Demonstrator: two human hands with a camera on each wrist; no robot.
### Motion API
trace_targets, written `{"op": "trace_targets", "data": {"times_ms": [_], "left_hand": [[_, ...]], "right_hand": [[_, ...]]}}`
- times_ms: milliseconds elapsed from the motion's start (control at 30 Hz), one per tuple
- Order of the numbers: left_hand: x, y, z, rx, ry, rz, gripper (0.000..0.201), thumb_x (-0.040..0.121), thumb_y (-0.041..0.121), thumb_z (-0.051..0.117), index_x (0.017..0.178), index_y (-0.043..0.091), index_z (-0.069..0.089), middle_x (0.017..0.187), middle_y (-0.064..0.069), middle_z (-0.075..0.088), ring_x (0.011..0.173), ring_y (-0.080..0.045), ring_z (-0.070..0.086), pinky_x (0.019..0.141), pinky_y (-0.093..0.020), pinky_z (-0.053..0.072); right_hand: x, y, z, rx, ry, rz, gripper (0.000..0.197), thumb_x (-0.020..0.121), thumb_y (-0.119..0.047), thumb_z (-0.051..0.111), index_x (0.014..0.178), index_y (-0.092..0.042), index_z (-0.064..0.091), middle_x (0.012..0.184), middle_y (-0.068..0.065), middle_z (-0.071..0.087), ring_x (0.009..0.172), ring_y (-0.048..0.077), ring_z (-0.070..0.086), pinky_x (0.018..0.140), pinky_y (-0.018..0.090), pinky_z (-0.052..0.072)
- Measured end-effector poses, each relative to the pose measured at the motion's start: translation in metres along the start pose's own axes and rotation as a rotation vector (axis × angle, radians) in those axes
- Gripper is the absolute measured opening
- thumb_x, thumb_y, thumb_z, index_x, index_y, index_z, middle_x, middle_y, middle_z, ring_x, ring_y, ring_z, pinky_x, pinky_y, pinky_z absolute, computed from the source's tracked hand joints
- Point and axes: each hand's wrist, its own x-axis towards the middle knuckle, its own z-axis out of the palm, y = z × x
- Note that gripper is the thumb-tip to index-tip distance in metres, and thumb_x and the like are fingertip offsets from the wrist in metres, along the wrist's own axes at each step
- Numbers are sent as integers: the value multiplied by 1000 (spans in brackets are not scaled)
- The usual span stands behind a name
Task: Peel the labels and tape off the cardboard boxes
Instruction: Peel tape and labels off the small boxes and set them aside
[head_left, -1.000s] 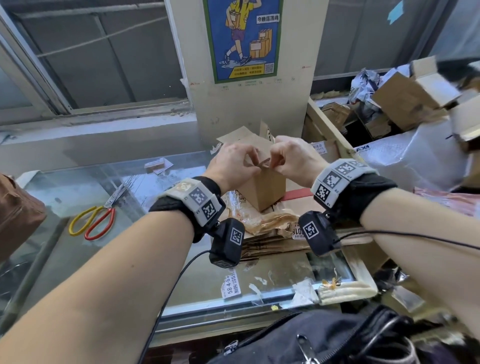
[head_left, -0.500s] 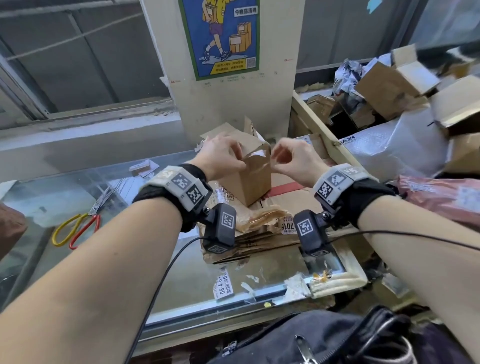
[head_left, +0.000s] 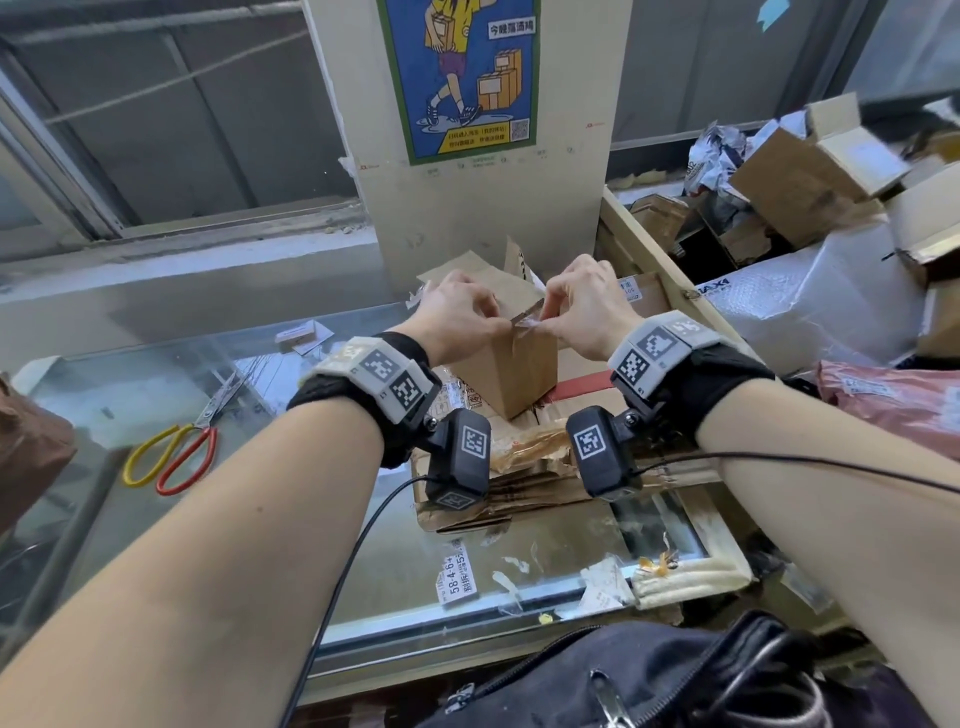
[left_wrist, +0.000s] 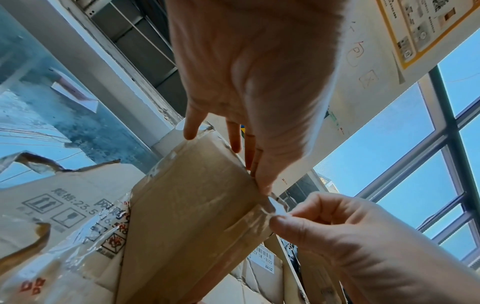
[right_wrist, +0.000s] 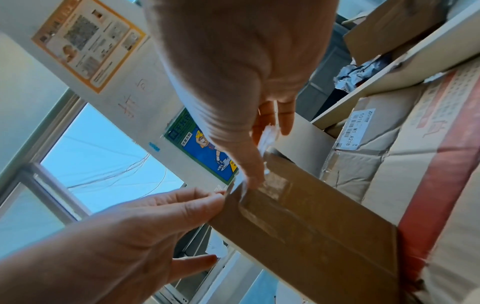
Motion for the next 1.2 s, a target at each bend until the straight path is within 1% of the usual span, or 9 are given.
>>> {"op": "trace_targets", "data": {"times_ms": [133, 367, 533, 600, 667, 767, 900, 1033, 1200], "left_hand": [[2, 2, 4, 35, -43, -24, 14, 90, 35, 61, 88, 22, 62, 129, -3, 42, 127, -26, 28, 106, -35, 24], [4, 5, 3, 39, -113, -62, 8, 90, 31, 61, 85, 25, 60, 135, -2, 39, 130, -25, 23, 109, -33, 21], [8, 7, 3, 32, -115, -59, 27, 94, 35, 53, 106, 14, 66, 127, 1, 41, 133, -20, 22, 109, -31, 17], [8, 5, 4, 26, -87, -84, 32, 92, 45, 55, 98, 15, 66, 130, -1, 39, 132, -22, 22, 110, -33, 19], [9, 3, 4, 30, -72, -100, 33, 88, 50, 60, 92, 17, 65, 134, -3, 39, 131, -25, 23, 109, -34, 22], [9, 3, 4, 63, -75, -93, 37, 86, 52, 62, 95, 17, 67, 133, -4, 40, 129, -25, 25, 106, -32, 23], [6, 5, 5, 61, -61, -86, 34, 84, 52, 65, 87, 18, 62, 132, -4, 41, 126, -24, 27, 104, -32, 24], [5, 4, 4, 89, -68, -78, 35, 86, 53, 62, 89, 18, 61, 130, -5, 41, 126, -25, 27, 104, -32, 24], [3, 3, 1, 106, -129, -90, 30, 91, 48, 51, 98, 21, 63, 137, -1, 38, 130, -26, 23, 107, -34, 21]], "right_hand": [[-4, 0, 1, 32, -42, 39, 21, 80, -20, 75, 64, -17, 62, 96, 9, 62, 96, 22, 53, 76, 30, 41], [-11, -4, 0, 59, -165, 28, 31, 80, -7, 72, 57, -20, 56, 79, 2, 57, 75, 15, 54, 68, 26, 40], [-15, -12, -6, -79, -125, -53, 11, 88, -9, 59, 78, -12, 56, 98, 10, 62, 88, 22, 54, 75, 31, 41], [-16, -17, -6, -87, -67, -49, 15, 89, -12, 61, 76, -13, 53, 100, 12, 62, 95, 25, 56, 78, 32, 42], [-13, -16, -6, 68, -47, 46, 27, 83, -16, 71, 67, -13, 50, 93, 14, 64, 91, 27, 61, 78, 36, 50], [-10, -9, -11, 533, -177, 272, 33, 72, -3, 80, 67, -10, 48, 76, 14, 61, 75, 28, 67, 72, 42, 59], [-9, -8, -17, 734, -363, 453, 22, 79, -12, 75, 83, 3, 59, 76, 13, 63, 72, 21, 64, 62, 28, 59], [-4, -3, -7, 826, -509, 561, 27, 89, -30, 64, 80, -7, 52, 50, 1, 47, 47, 10, 44, 52, 21, 47], [-2, -3, 8, 865, -402, 506, 16, 94, -27, 57, 85, -13, 55, 76, 3, 58, 63, 14, 55, 57, 24, 48]]}}
